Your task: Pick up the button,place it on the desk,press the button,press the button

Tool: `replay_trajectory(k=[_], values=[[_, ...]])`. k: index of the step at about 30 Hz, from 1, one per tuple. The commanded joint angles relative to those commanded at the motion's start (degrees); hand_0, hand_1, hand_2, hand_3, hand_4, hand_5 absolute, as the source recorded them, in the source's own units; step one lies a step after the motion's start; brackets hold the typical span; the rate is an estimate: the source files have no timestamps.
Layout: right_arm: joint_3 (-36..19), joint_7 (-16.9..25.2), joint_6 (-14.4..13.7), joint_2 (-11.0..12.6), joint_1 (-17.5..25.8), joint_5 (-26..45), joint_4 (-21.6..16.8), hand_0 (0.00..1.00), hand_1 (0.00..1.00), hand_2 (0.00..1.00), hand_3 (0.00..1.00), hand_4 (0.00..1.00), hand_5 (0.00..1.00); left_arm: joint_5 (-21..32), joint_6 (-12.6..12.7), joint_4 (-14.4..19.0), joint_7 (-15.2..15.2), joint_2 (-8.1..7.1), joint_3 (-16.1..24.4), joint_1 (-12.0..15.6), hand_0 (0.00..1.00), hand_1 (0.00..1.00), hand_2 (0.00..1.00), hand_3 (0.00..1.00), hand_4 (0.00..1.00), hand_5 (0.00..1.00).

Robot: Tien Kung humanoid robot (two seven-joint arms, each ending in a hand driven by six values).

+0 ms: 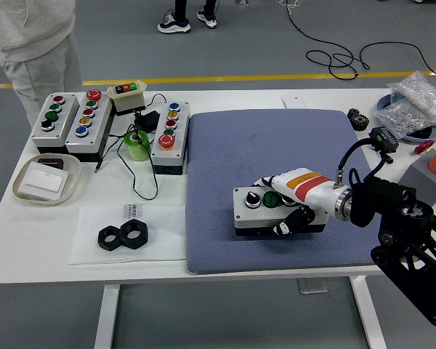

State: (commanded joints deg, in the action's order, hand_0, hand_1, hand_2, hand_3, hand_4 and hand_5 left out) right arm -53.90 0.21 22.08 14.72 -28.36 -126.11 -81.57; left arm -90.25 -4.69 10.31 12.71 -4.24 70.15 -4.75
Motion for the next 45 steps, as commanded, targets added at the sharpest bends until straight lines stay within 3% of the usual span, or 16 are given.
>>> replay_trajectory(k=[25,26,31,32,37,38,43,44,45], values=[[0.75,0.66,-1.15,-0.09,0.89,0.26,2.21,0.204,0.194,0.232,0.377,0.458,0.002,0.64,-0.09,0.00,-0.27,0.26,-1.27,0.25,0.744,0.906,0.955,0.788,0.552,0.998],[0.68,0.80,-1.13,-0.15,0.97,0.22,2.36,0.360,0.316,0.335,0.449,0.550,0.002,0.65,-0.08,0.00,-0.27,0.27,-1.28,0.30,0.745,0.906,0.955,0.788,0.551,0.998],[0.52,1.31,-0.90,-0.14,1.11,0.01,2.61,0.360,0.316,0.335,0.449,0.550,0.002,0.25,-0.08,0.00,-0.21,0.29,-1.00,0.50,0.745,0.906,0.955,0.788,0.551,0.998],[0.47,1.37,-0.85,-0.16,1.13,0.00,2.68,0.501,0.555,0.517,0.539,0.350,0.002,0.24,-0.09,0.00,-0.21,0.29,-0.98,0.53,0.744,0.906,0.955,0.788,0.552,0.998],[0.37,2.13,-0.03,-0.30,1.22,0.04,3.40,0.501,0.555,0.517,0.539,0.350,0.002,-0.22,-0.17,0.00,-0.17,0.30,-0.70,0.64,0.744,0.906,0.955,0.788,0.552,0.998],[0.37,2.21,0.12,-0.31,1.26,0.05,3.53,0.837,0.841,0.855,0.784,0.679,0.002,-0.23,-0.17,0.00,-0.17,0.30,-0.70,0.65,0.743,0.906,0.956,0.787,0.551,0.998],[0.25,3.35,1.69,-0.38,1.32,-0.15,4.23,0.837,0.841,0.855,0.784,0.679,0.002,-0.23,-0.18,0.00,-0.18,0.29,-0.73,0.56,0.743,0.906,0.956,0.787,0.551,0.998],[0.31,3.61,2.33,-0.32,1.24,-0.24,4.41,0.907,0.903,0.924,0.855,0.856,0.112,-0.22,-0.18,0.00,-0.17,0.29,-0.73,0.50,0.743,0.906,0.955,0.787,0.551,0.998],[0.33,3.71,2.56,-0.30,1.21,-0.27,4.48,0.907,0.903,0.924,0.855,0.856,0.112,-0.22,-0.18,0.00,-0.17,0.29,-0.73,0.48,0.743,0.906,0.955,0.787,0.551,0.998]])
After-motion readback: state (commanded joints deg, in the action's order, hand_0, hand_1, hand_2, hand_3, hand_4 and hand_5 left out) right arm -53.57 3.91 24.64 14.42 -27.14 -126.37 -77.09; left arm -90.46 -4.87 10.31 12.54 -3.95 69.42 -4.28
